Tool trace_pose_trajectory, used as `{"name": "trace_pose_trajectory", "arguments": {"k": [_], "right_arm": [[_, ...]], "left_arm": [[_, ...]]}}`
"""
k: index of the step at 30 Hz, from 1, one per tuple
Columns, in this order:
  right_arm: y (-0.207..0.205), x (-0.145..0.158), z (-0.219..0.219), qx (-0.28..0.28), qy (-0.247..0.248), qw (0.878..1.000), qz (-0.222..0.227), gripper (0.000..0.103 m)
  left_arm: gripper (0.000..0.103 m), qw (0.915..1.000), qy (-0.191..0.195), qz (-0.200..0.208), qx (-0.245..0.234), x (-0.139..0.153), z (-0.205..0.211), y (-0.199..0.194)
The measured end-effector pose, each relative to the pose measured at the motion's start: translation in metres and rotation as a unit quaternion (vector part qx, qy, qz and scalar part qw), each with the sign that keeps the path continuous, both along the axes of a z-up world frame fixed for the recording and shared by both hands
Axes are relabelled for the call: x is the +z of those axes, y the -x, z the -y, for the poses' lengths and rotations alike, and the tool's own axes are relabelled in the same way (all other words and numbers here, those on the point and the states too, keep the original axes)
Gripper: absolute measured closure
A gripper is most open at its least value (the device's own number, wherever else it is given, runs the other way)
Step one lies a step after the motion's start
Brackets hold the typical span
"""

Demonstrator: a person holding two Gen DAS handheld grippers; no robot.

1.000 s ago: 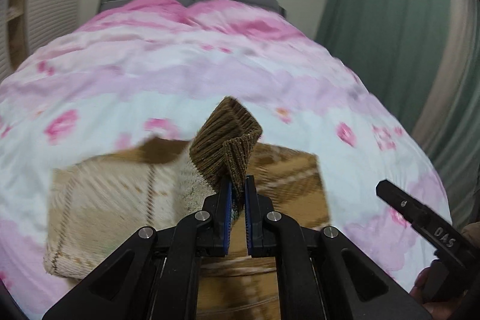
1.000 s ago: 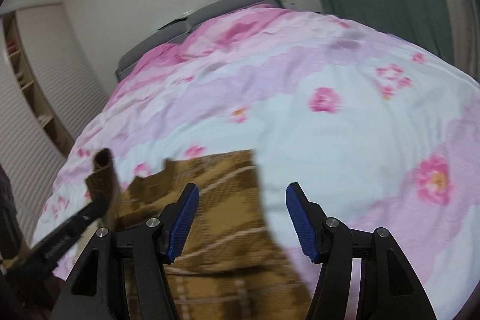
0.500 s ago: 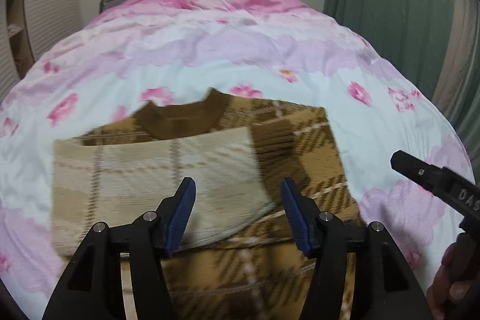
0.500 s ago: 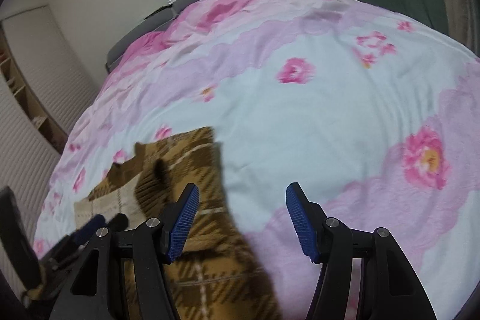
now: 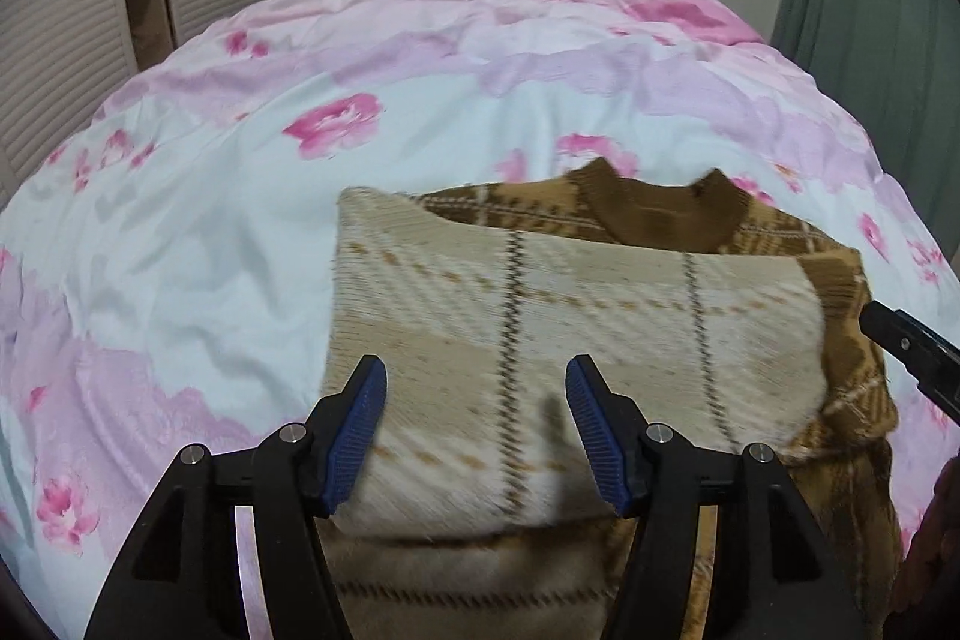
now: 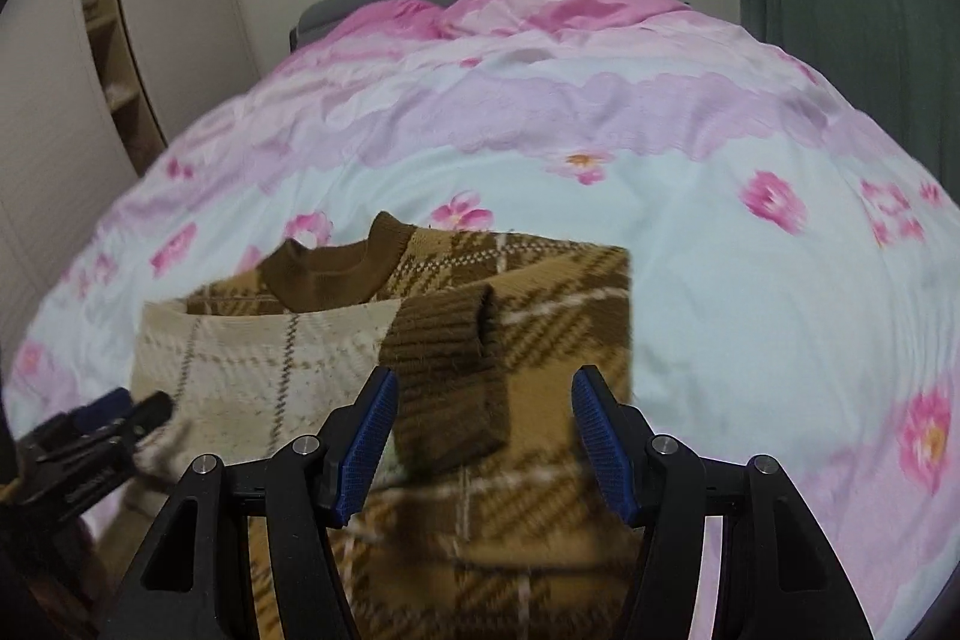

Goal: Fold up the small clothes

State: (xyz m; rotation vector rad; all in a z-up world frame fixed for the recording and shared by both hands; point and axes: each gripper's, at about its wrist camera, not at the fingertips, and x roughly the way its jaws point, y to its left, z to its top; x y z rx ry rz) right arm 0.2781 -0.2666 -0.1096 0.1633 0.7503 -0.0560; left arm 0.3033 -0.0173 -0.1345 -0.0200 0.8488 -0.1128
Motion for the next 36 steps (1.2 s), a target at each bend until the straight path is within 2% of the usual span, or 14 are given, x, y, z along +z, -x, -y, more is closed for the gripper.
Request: {"name": "trace_pose_trajectory", "arguments": {"k": [3,5,7,10,12,16,22,24,27,29,31,33,35,36], "right_arm": [[-0.02,-0.008,-0.003,0.009,-0.004,1.0,-0.016,0.043],[-0.029,-0.016,-0.007,0.027,-0.008,0.999,-0.031,0.047],[-0.032,-0.026,-0.01,0.021,0.028,0.998,-0.05,0.083],[-0.026,-0.034,0.004,0.002,0.016,0.998,-0.058,0.092],[-0.025,-0.038,0.008,-0.005,0.018,0.998,-0.064,0.094],[-0.023,-0.035,-0.001,-0.002,0.05,0.997,-0.063,0.094],[0.005,-0.017,-0.009,0.019,0.034,0.999,-0.027,0.089],[0.007,-0.026,-0.013,0.026,0.039,0.998,-0.042,0.081],[0.007,-0.041,-0.015,0.029,0.048,0.997,-0.061,0.079],[0.005,-0.041,-0.015,0.031,0.054,0.996,-0.065,0.079],[0.005,-0.037,-0.017,0.032,0.06,0.995,-0.068,0.079],[0.01,-0.028,-0.016,0.035,0.054,0.996,-0.06,0.078],[0.024,-0.015,-0.015,0.034,0.05,0.997,-0.037,0.073],[0.032,-0.01,-0.015,0.031,0.05,0.998,-0.029,0.066]], "left_arm": [[0.042,1.0,0.003,0.002,0.004,-0.004,-0.005,-0.006],[0.042,1.0,-0.003,0.004,0.003,-0.006,-0.004,-0.009],[0.04,0.9999,-0.013,0.007,0.004,-0.009,-0.003,-0.012],[0.04,0.9999,-0.016,0.004,0.002,-0.016,-0.004,-0.016],[0.04,0.9997,-0.024,0.004,-0.001,-0.02,-0.003,-0.017],[0.04,0.9996,-0.028,0.006,-0.001,-0.023,-0.003,-0.015],[0.037,0.9999,-0.01,0.008,0.005,-0.009,-0.016,0.0],[0.037,0.9999,-0.007,-0.003,0.01,-0.014,-0.021,0.002],[0.034,0.999,0.016,-0.029,0.031,-0.025,-0.037,-0.002],[0.03,0.998,0.026,-0.037,0.044,-0.03,-0.044,-0.004],[0.03,0.9974,0.033,-0.042,0.049,-0.031,-0.048,-0.004],[0.031,0.9981,0.02,-0.03,0.05,-0.022,-0.046,0.003],[0.031,0.999,0.005,-0.01,0.042,-0.01,-0.043,0.014],[0.031,0.9994,0.001,-0.002,0.036,-0.002,-0.042,0.022]]}}
